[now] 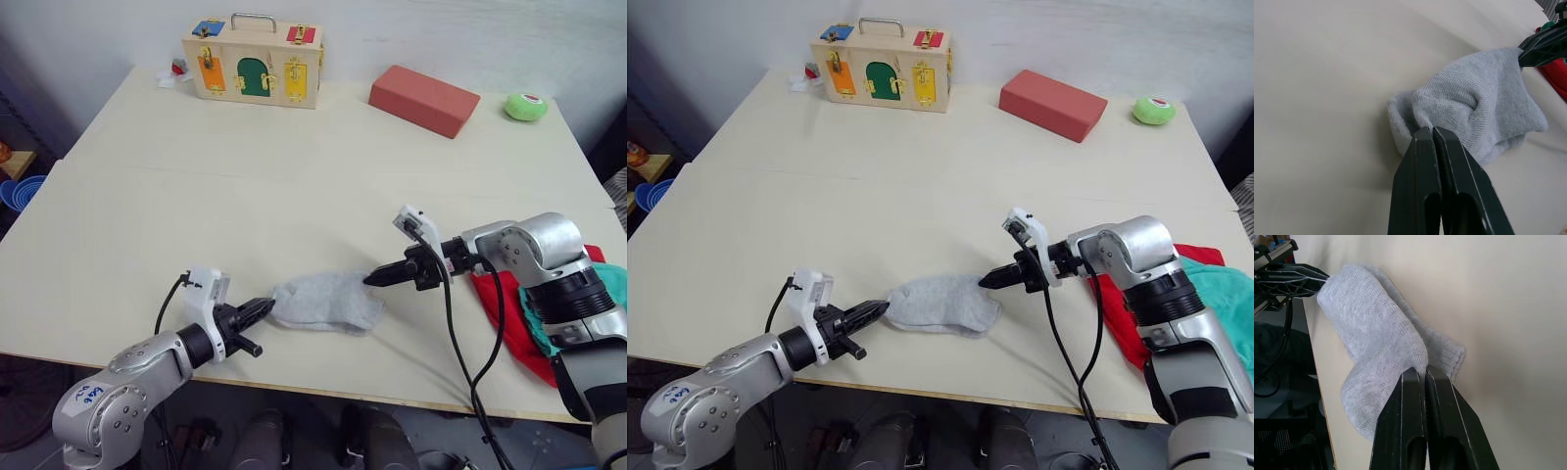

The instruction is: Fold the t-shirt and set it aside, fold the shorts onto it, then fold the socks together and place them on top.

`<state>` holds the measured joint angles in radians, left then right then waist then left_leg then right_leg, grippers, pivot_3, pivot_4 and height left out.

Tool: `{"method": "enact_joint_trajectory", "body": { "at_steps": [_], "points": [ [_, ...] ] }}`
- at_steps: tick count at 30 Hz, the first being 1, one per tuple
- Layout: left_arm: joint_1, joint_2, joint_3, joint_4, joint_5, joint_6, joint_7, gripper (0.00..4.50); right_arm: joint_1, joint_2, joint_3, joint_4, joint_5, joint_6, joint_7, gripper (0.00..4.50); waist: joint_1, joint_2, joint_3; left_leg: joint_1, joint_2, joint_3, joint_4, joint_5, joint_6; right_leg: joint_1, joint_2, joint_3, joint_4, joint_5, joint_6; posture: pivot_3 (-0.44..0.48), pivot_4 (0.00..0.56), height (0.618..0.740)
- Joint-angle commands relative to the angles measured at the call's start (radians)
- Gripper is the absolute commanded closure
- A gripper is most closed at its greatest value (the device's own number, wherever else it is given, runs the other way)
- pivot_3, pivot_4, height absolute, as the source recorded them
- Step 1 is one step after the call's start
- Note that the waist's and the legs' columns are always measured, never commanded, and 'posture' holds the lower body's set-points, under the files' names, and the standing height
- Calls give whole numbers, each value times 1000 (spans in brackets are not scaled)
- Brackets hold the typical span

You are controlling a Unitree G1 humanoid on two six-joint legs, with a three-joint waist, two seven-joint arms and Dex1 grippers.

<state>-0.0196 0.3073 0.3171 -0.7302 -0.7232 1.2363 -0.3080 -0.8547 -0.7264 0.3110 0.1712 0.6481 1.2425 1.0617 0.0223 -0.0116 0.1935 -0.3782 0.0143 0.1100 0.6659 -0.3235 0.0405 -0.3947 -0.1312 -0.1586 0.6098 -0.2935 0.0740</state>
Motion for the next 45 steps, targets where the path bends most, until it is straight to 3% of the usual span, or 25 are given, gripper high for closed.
{"method": "enact_joint_trajectory", "body": {
  "at_steps": [1,11,13,16,19,24,26,28,32,36,38,41,45],
  "points": [
    [-4,25,16,1,-36,-21,-10,4459,19,11,-20,-19,-13,-17,7,4500,0,0,0,0,0,0,0,0,0,0,0,0,0,0,0,0,150,740],
    [8,71,-8,37,-55,-45,-23,4459,79,52,-88,-52,-12,-9,-40,4500,0,0,0,0,0,0,0,0,0,0,0,0,0,0,0,0,150,740],
    [14,80,-12,38,-66,-30,-25,4500,87,57,-108,-59,-9,-7,-47,4036,0,1,0,0,0,0,-1,0,0,0,0,0,-1,0,0,0,150,740],
    [27,102,-24,34,-37,-66,-24,3894,109,71,-158,-72,-16,-71,-65,3167,0,1,1,0,0,0,-1,0,0,0,0,0,-1,0,0,0,150,740],
    [41,135,-6,29,-23,-153,-65,3045,146,35,-224,-85,-30,-188,-35,2225,0,1,1,0,0,0,-1,0,0,0,0,0,-1,0,0,0,150,740],
    [90,228,30,41,0,-384,-256,1510,251,-28,-334,-168,-2,-390,103,526,3,4,2,-2,0,0,-2,-1,-1,-1,0,-1,-3,0,0,0,150,740],
    [66,265,51,69,-55,-438,-373,1491,351,-4,-376,-303,35,-476,136,593,2,4,2,-2,0,0,-2,-2,-1,-1,1,-1,-4,0,0,0,150,740],
    [12,282,15,106,-69,-489,-455,1845,453,57,-374,-442,43,-569,126,1004,4,4,2,-2,1,0,-3,-2,-1,-1,2,-1,-5,0,0,0,150,740],
    [-82,279,-151,209,45,-576,-496,3045,571,219,-286,-530,-67,-708,-30,2455,0,8,5,-1,1,1,-3,-2,-2,-1,2,0,-3,0,0,0,150,740],
    [-129,261,-301,326,184,-678,-502,4312,651,332,-144,-453,-287,-941,-136,3889,-1,9,5,2,0,4,-3,-3,-4,-1,2,2,0,0,0,0,150,740],
    [-136,232,-336,383,222,-707,-479,4500,674,344,-99,-386,-366,-1037,-153,4458,-2,9,5,2,0,4,-3,-3,-4,-1,2,2,1,0,0,0,150,740],
    [-126,218,-413,498,363,-819,-452,4500,698,369,-98,-312,-421,-1122,-214,4458,-2,9,5,2,0,4,-3,-1,-1,-2,2,2,1,0,0,0,150,740],
    [-92,186,-430,581,445,-928,-408,4500,739,368,-135,-296,-422,-1185,-245,4458,-2,9,5,3,1,4,-3,-1,-1,-1,2,2,1,0,0,0,150,740]
  ]
}}
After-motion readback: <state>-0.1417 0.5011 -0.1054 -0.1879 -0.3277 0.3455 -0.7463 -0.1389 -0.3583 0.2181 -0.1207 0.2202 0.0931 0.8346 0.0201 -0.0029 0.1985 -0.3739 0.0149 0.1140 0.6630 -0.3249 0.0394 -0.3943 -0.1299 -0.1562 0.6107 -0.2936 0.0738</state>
